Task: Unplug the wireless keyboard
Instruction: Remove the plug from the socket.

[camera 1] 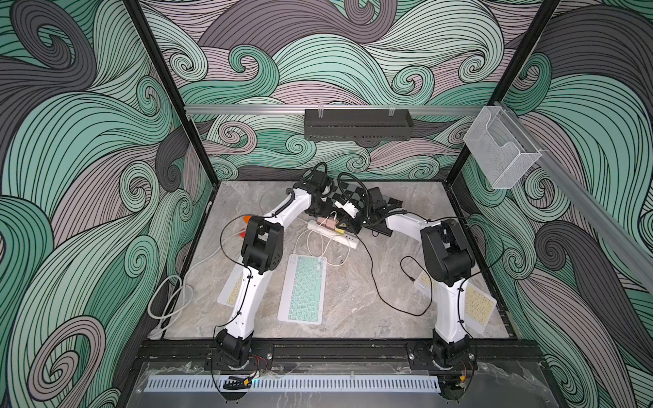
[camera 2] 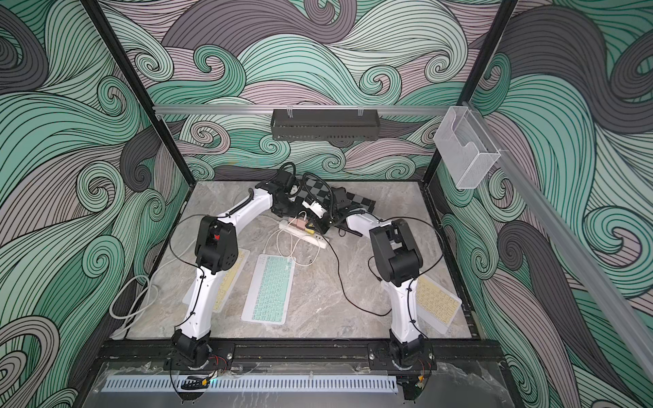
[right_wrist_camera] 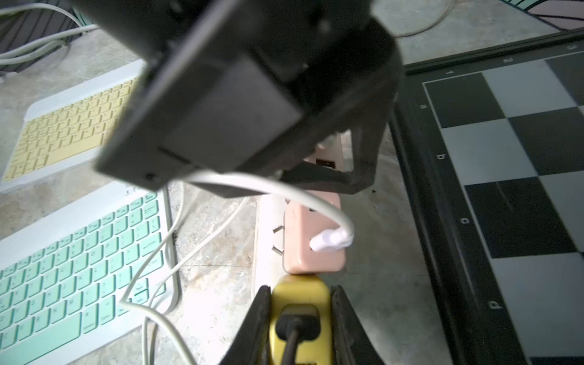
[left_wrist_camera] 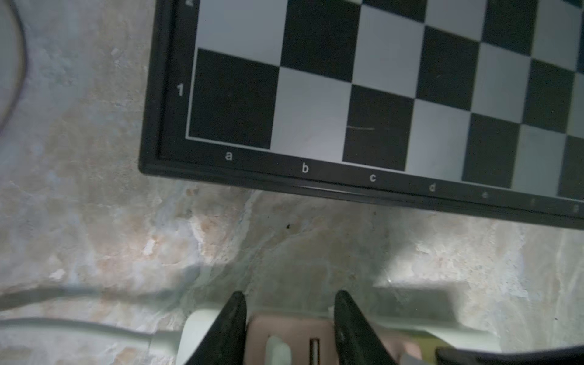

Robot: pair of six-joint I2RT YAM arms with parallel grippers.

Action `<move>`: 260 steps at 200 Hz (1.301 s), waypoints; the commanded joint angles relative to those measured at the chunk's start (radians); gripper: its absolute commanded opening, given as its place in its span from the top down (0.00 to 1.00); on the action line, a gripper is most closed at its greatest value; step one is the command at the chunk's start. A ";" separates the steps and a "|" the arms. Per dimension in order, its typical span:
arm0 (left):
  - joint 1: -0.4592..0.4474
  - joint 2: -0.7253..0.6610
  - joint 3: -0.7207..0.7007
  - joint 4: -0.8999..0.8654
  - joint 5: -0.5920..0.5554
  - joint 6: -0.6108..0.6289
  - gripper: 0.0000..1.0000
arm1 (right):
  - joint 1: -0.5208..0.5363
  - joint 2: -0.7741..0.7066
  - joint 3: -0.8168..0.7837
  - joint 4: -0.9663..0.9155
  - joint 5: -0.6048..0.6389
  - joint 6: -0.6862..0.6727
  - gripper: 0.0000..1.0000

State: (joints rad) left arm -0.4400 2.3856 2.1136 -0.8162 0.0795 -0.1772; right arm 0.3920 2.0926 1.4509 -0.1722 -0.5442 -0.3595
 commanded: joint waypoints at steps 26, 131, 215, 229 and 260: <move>-0.005 0.091 -0.067 -0.184 -0.055 0.010 0.57 | 0.084 -0.077 -0.030 0.095 0.218 -0.294 1.00; 0.014 -0.036 -0.074 -0.211 -0.051 -0.018 0.42 | 0.118 -0.033 -0.099 0.140 0.389 -0.419 1.00; 0.009 -0.065 -0.268 -0.084 -0.014 -0.062 0.82 | 0.109 -0.046 -0.082 0.196 0.400 -0.323 1.00; 0.009 -0.052 -0.269 -0.082 -0.014 -0.066 0.84 | 0.112 -0.059 -0.104 0.248 0.371 -0.307 1.00; 0.008 -0.015 -0.241 -0.092 -0.020 -0.081 0.98 | 0.113 -0.093 -0.177 0.409 0.325 -0.243 1.00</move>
State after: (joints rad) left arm -0.4206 2.2684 1.9167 -0.7353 0.0490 -0.2382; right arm 0.5182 2.0247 1.3170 0.0177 -0.2382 -0.6636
